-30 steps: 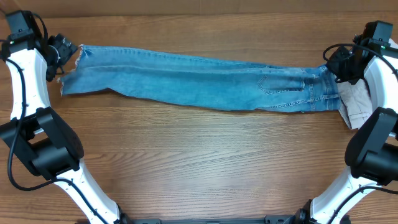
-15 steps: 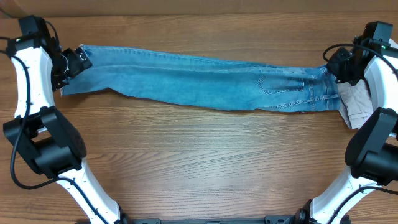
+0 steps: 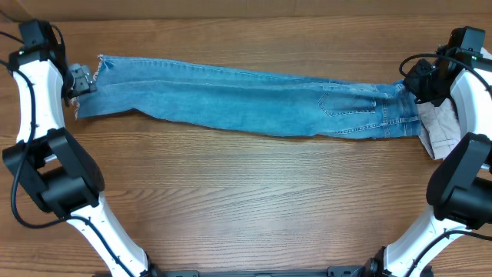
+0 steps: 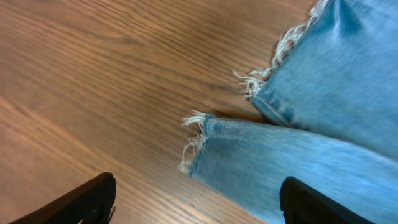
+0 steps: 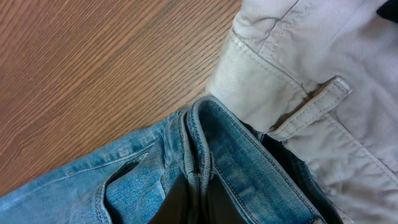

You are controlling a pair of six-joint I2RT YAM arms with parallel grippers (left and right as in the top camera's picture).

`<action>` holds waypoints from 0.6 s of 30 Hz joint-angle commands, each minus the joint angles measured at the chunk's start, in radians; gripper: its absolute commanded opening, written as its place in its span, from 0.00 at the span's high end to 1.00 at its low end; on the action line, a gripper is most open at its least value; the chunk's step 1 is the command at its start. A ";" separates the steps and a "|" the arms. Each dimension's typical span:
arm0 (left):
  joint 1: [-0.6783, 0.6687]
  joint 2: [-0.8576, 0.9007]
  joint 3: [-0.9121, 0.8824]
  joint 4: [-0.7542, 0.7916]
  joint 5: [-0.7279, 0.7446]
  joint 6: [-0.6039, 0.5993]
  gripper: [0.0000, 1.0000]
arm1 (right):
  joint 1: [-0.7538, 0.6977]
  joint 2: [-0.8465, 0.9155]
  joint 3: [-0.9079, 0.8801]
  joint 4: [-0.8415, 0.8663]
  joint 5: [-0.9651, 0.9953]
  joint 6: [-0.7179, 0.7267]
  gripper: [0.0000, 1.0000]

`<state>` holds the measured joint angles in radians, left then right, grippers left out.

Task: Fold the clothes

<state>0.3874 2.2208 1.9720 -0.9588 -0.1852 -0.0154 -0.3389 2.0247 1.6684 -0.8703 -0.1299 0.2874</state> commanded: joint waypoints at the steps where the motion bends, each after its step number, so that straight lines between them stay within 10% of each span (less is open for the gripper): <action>1: 0.007 0.089 -0.007 0.008 0.040 0.158 0.09 | -0.009 0.000 0.034 0.000 0.026 -0.004 0.96; 11: 0.013 0.192 -0.007 0.097 0.173 0.286 0.09 | -0.009 0.000 0.034 -0.018 0.070 -0.003 0.96; 18: 0.010 0.192 -0.006 0.156 0.183 0.274 0.41 | -0.009 0.000 0.034 -0.026 0.070 0.000 0.96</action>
<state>0.3992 2.3943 1.9697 -0.8116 -0.0360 0.2413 -0.3389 2.0247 1.6684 -0.8959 -0.1001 0.2878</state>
